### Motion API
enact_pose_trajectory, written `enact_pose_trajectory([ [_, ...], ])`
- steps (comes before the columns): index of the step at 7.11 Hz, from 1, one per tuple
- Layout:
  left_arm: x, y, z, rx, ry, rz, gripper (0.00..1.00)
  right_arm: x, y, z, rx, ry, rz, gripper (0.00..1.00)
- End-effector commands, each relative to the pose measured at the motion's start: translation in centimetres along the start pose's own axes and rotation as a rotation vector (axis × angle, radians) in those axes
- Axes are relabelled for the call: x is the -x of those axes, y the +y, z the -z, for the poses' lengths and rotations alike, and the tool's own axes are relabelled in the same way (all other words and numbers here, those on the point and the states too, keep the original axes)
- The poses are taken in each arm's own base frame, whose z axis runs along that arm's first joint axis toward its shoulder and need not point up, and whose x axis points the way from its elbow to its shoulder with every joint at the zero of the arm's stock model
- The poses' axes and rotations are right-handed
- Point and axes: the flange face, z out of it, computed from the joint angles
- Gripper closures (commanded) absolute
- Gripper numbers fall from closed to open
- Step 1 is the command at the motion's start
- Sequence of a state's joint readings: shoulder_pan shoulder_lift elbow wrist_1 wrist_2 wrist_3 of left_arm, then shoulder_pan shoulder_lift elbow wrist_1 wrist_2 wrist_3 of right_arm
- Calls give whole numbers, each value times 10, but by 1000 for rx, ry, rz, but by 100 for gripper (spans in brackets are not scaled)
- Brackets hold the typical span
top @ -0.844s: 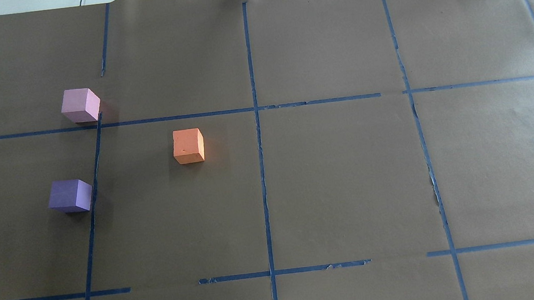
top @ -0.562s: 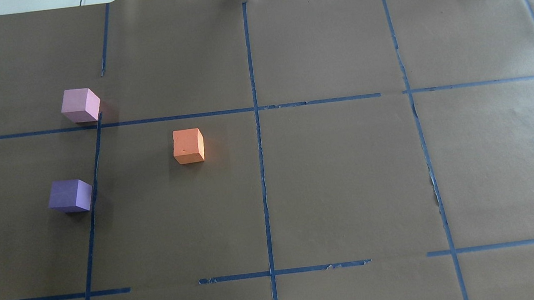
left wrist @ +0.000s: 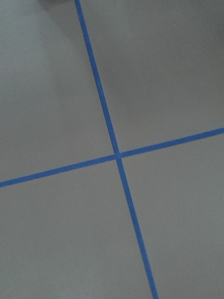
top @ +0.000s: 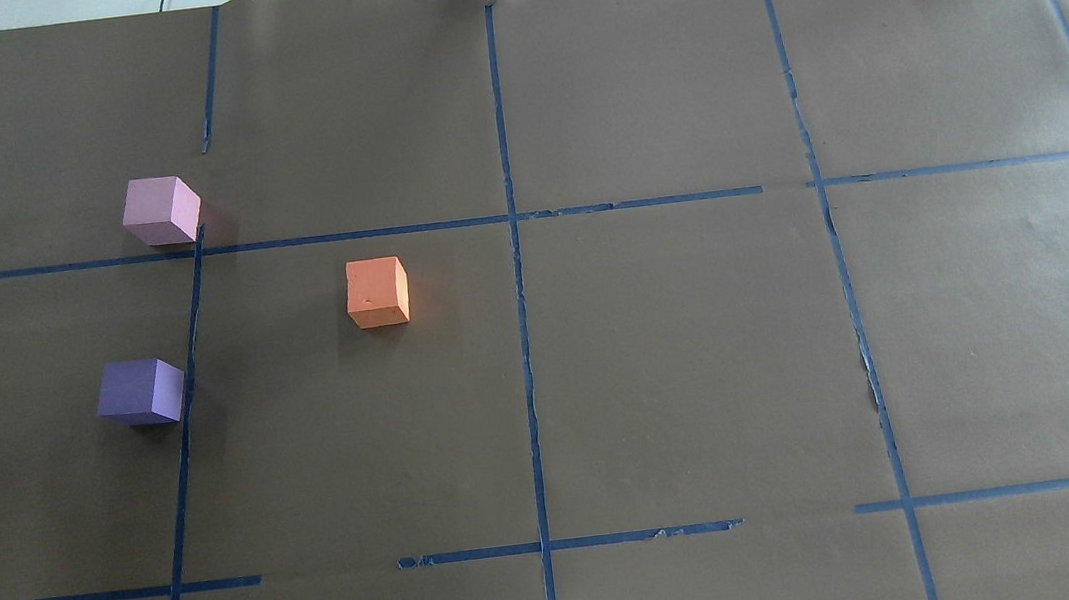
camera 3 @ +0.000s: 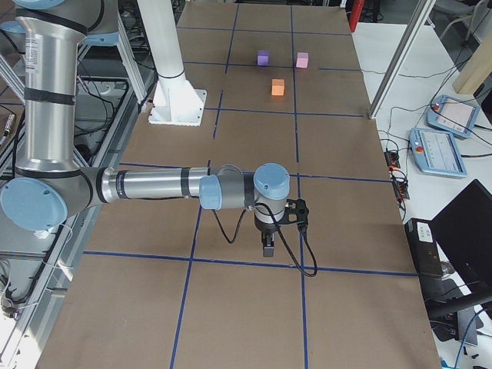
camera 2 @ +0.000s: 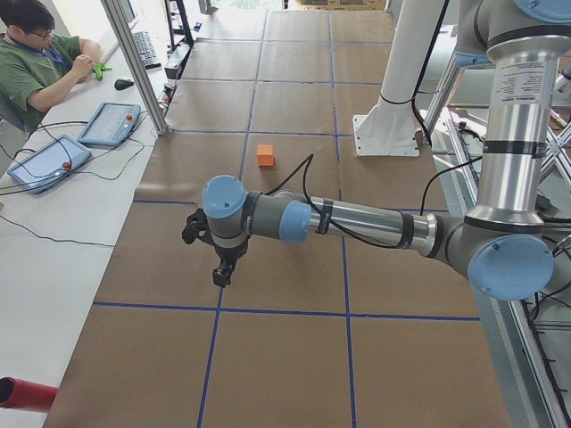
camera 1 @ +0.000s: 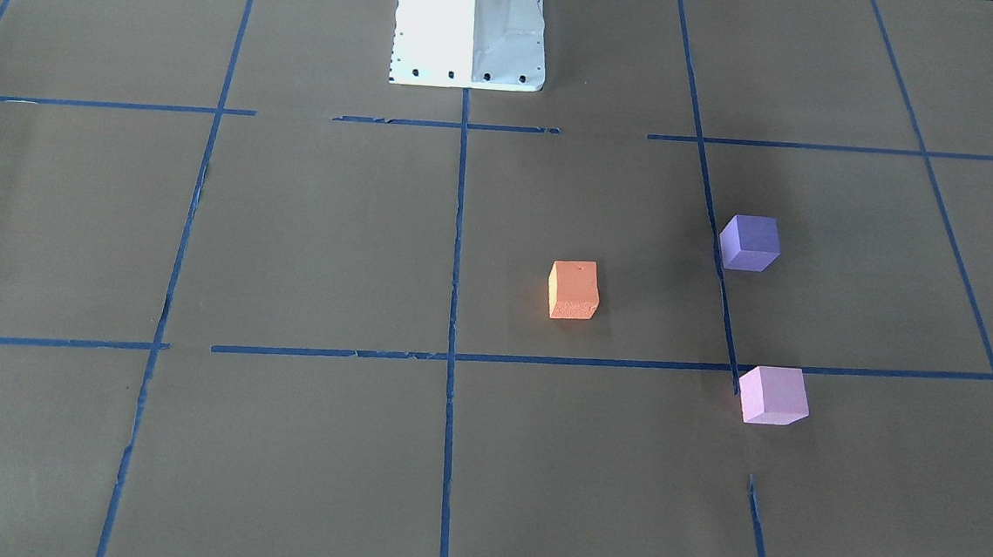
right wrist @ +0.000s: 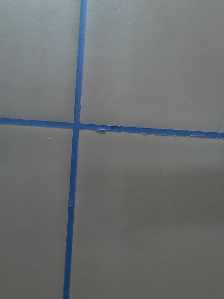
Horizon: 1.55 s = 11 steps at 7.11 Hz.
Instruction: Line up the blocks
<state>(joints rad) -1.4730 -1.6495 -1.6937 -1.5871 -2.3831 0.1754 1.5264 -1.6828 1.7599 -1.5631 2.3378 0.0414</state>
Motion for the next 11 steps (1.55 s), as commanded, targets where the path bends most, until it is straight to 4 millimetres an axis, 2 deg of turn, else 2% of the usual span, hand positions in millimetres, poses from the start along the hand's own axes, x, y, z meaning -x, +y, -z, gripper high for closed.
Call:
enact_pose_trajectory([
  [1, -93, -79, -11, -14, 36, -57, 0, 0, 0, 0, 0, 0, 0, 0],
  [2, -153, -108, -15, -45, 74, -5, 0, 0, 0, 0, 0, 0, 0, 0],
  [3, -220, -141, -31, -25, 117, 169, 0, 0, 0, 0, 0, 0, 0, 0],
  [4, -302, -164, -50, 5, 172, 217, 0, 0, 0, 0, 0, 0, 0, 0],
  [5, -365, -181, -63, -20, 135, 309, 0, 0, 0, 0, 0, 0, 0, 0],
  [6, -433, -188, -84, -36, 111, 364, 0, 0, 0, 0, 0, 0, 0, 0],
  [7, -484, -195, -115, -29, 84, 422, 0, 0, 0, 0, 0, 0, 0, 0],
  [8, -502, -203, -134, -53, 35, 435, 0, 0, 0, 0, 0, 0, 0, 0],
  [10, -519, -190, -170, -51, -23, 410, 0, 0, 0, 0, 0, -2, 0, 0],
  [11, -523, -187, -177, -42, -26, 404, 0, 0, 0, 0, 0, 0, 0, 0],
])
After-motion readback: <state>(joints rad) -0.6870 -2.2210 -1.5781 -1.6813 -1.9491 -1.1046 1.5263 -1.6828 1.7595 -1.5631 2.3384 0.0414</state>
